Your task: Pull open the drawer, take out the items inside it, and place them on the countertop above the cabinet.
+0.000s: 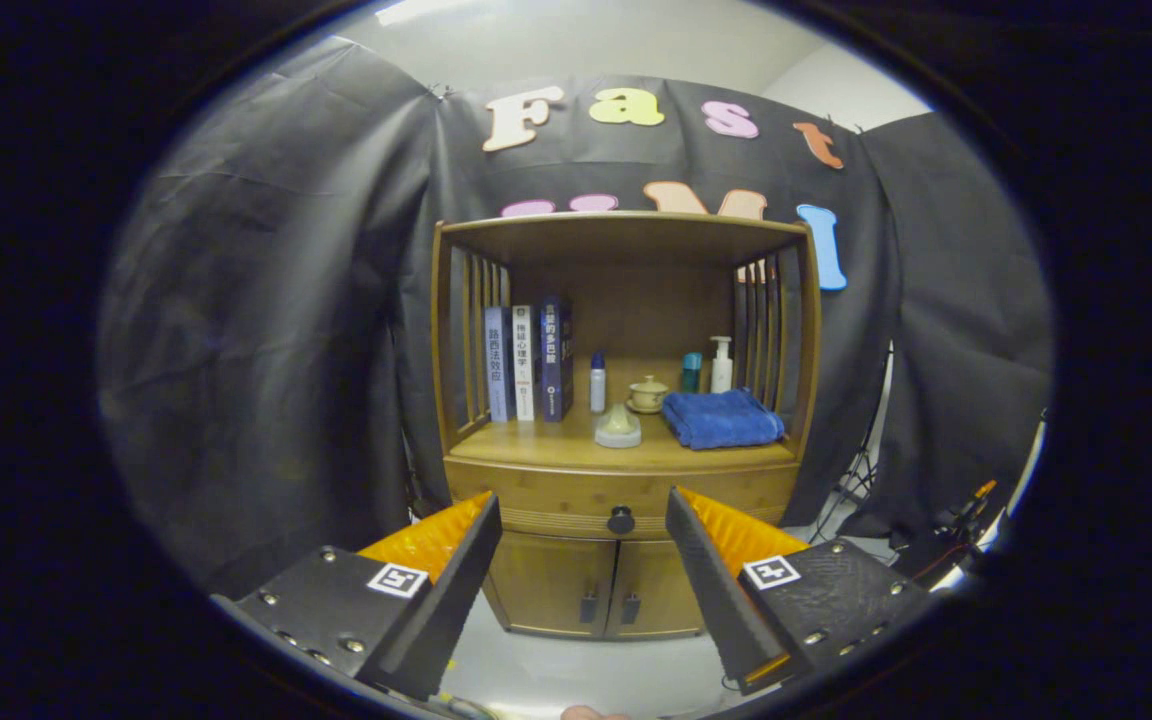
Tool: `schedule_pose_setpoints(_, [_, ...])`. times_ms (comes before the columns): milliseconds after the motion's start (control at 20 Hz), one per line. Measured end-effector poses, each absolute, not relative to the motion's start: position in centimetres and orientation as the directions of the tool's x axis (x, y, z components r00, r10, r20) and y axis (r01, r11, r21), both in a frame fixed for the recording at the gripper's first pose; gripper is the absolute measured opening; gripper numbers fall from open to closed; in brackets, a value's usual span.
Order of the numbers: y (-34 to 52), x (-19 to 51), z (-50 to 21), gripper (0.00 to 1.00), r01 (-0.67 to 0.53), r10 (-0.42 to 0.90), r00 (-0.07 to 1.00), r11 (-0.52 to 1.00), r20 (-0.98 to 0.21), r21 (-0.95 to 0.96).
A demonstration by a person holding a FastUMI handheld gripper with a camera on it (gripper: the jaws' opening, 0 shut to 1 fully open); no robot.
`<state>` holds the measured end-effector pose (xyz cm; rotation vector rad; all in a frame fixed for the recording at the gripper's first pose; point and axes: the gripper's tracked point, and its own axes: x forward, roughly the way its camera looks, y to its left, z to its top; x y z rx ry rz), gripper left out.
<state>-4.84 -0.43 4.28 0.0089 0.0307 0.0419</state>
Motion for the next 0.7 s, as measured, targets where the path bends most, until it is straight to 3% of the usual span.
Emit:
schedule_pose_setpoints(250, [-0.4, -4.3, 3.3, 0.99, -0.059, 0.058, 0.997, 0.998, -0.052, -0.014])
schedule_pose_setpoints(700, [-4.3, -4.9, 5.6, 0.99, 0.066, -0.065, 0.997, 0.998, 0.042, -0.016])
